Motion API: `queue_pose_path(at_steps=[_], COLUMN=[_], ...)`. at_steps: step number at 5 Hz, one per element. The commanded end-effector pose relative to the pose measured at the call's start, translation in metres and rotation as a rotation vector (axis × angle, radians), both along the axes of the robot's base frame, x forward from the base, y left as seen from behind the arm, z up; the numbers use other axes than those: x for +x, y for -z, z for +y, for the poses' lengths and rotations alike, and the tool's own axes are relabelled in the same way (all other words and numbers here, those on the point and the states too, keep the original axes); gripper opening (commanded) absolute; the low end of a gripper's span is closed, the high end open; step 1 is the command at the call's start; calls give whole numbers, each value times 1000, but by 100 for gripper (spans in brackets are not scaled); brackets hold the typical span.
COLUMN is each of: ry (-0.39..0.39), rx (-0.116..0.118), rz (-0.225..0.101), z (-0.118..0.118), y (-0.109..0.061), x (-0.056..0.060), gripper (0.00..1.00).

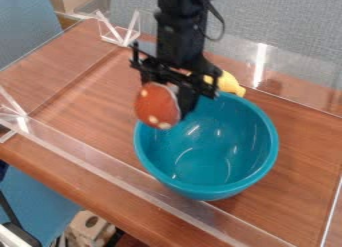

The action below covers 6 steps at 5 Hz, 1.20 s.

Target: Remove the mushroom from the blue bowl and put it on the table

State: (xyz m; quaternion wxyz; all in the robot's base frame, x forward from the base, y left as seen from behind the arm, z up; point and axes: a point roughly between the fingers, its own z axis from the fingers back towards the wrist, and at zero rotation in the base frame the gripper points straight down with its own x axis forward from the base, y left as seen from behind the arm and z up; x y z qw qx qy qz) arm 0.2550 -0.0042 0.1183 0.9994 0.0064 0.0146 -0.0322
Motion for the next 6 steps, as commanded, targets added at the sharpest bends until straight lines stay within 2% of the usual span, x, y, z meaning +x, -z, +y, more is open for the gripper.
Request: queue_pose_path(at_steps=[1,3,4,6], ry=[47,187,236,150], rx=[21,28,31,37], rz=[-60,-11,2,25], z=[15,41,44,51], y=[-25,-3,5,10], x=[7,19,24,32], gripper=[0,0,0,0])
